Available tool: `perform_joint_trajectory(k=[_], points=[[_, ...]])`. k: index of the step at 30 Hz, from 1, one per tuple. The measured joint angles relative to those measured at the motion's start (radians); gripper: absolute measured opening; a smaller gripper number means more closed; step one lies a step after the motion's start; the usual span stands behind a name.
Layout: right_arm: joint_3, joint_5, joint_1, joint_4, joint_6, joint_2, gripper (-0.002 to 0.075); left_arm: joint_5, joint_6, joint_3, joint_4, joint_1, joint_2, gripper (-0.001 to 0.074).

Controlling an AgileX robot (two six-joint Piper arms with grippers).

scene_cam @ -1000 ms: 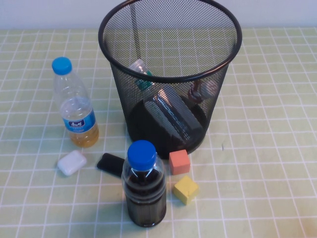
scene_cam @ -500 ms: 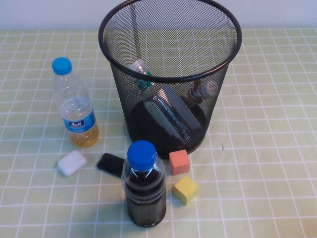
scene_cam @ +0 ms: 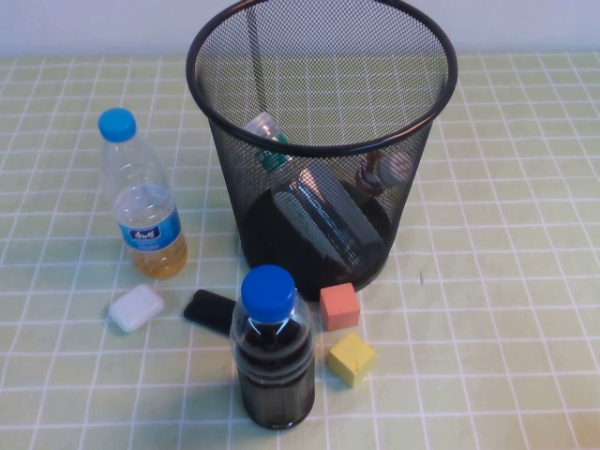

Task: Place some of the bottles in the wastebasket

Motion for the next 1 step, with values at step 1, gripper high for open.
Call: perform_joint_trajectory(k=[1], points=[[0.000, 0.000, 0.000, 0.000, 0.000, 0.000, -0.0010, 0.000, 0.000, 0.000, 0.000, 0.000, 0.000, -0.0004]])
